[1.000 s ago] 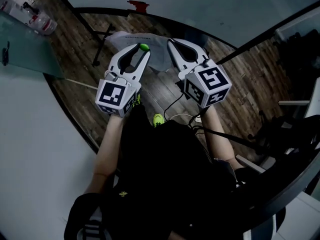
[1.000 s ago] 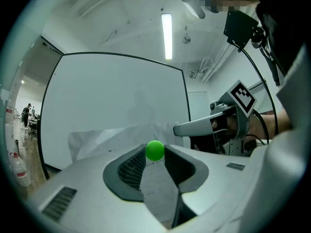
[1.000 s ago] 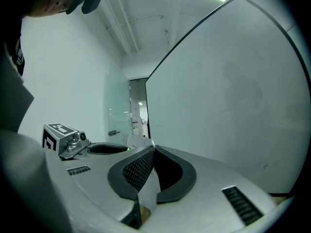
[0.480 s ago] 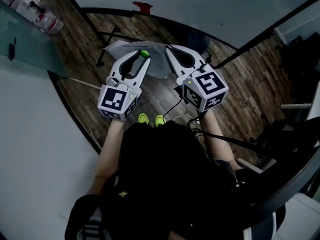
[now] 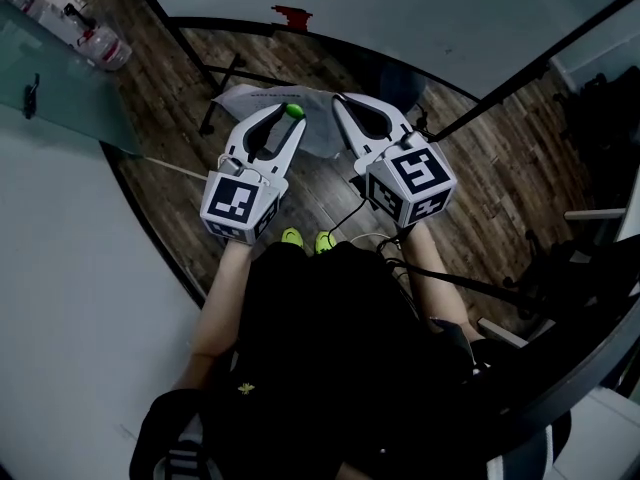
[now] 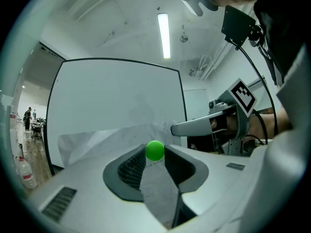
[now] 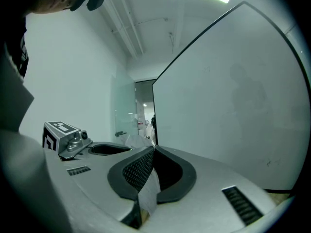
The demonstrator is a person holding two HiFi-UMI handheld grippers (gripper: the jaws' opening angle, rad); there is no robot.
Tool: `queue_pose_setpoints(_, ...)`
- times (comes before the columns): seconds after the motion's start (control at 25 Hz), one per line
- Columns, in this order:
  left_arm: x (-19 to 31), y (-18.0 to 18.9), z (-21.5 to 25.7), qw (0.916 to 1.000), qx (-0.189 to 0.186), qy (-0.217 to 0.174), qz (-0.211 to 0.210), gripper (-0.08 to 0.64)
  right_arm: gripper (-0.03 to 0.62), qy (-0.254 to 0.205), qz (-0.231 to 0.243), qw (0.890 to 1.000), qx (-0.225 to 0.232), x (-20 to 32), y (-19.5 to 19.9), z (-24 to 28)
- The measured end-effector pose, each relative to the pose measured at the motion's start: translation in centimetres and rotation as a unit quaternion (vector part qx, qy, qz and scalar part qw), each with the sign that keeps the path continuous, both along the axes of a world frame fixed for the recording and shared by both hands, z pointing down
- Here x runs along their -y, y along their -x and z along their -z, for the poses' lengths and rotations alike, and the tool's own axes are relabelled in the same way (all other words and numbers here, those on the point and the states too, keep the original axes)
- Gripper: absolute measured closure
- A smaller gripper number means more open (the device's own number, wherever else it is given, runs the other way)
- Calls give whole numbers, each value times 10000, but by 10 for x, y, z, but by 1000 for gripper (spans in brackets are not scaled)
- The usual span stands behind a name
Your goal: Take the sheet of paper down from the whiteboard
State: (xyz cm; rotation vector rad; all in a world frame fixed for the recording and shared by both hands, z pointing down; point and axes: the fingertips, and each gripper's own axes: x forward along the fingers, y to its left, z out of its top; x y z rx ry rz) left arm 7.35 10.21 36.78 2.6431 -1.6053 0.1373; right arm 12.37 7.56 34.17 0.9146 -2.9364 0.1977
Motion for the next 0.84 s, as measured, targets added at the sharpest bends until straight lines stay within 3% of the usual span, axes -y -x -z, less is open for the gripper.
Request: queue_pose_setpoints(0.84, 3, -7, 3, 10000, 55, -35, 10, 437, 577, 39, 24, 10000, 15, 3, -7, -2)
